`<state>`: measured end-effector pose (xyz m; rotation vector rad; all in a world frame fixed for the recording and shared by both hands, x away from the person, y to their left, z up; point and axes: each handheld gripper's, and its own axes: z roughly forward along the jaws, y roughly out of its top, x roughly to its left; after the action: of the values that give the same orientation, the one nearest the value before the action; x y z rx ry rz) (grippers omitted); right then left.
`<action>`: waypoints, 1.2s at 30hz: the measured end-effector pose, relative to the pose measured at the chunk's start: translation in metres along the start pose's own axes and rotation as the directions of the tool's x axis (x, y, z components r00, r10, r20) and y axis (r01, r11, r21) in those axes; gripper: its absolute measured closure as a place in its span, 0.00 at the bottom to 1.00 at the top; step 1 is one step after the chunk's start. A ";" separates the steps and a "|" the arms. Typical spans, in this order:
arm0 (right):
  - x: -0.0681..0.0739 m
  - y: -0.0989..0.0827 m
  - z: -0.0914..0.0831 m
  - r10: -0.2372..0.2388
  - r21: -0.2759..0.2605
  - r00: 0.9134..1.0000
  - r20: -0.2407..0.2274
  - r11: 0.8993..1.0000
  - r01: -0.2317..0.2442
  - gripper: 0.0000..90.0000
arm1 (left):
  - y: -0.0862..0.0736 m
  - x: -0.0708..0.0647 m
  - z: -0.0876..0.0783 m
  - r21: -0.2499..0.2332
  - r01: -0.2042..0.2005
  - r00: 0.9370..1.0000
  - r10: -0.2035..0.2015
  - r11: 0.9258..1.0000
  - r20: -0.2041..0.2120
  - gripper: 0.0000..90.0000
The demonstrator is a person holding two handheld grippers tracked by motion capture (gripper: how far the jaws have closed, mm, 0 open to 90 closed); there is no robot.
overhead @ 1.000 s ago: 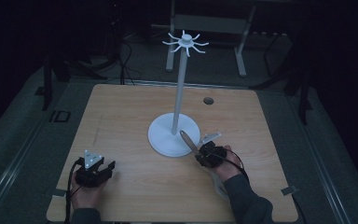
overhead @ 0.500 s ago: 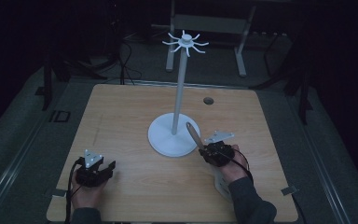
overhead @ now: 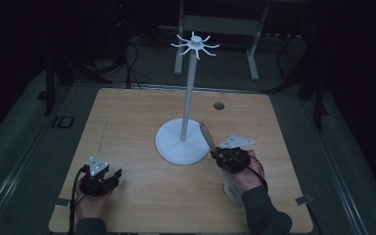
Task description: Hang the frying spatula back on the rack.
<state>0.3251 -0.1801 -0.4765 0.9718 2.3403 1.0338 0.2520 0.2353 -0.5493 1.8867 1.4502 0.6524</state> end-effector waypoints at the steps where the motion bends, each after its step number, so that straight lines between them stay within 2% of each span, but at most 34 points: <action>1: 0.000 0.000 0.000 0.000 0.000 1.000 0.000 1.000 0.000 0.83 | 0.000 0.000 0.000 0.000 0.000 1.000 0.000 1.000 0.000 0.53; 7: -0.001 0.006 -0.008 0.016 -0.059 1.000 0.006 0.998 -0.015 0.83 | 0.001 -0.001 0.001 0.001 0.002 1.000 -0.002 1.000 0.001 0.53; 15: -0.001 0.014 -0.015 0.031 -0.113 0.999 0.011 0.993 -0.029 0.83 | 0.001 0.000 0.001 -0.001 0.005 1.000 -0.005 1.000 0.001 0.53; 24: 0.000 0.022 -0.020 0.023 -0.146 1.000 0.009 0.989 -0.021 0.83 | 0.001 -0.001 0.001 -0.001 0.004 1.000 -0.004 1.000 0.001 0.53; 29: 0.002 0.026 -0.025 0.010 -0.183 1.000 0.004 0.983 -0.009 0.83 | 0.001 0.000 0.001 0.000 0.002 1.000 -0.002 1.000 0.000 0.52; 36: 0.002 0.032 -0.028 0.024 -0.213 1.000 0.005 0.977 -0.022 0.83 | 0.001 -0.001 0.001 -0.003 0.005 1.000 -0.005 1.000 0.000 0.52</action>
<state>0.3212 -0.1765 -0.4338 0.9196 2.1621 1.2577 0.2533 0.2343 -0.5494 1.8807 1.4524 0.6515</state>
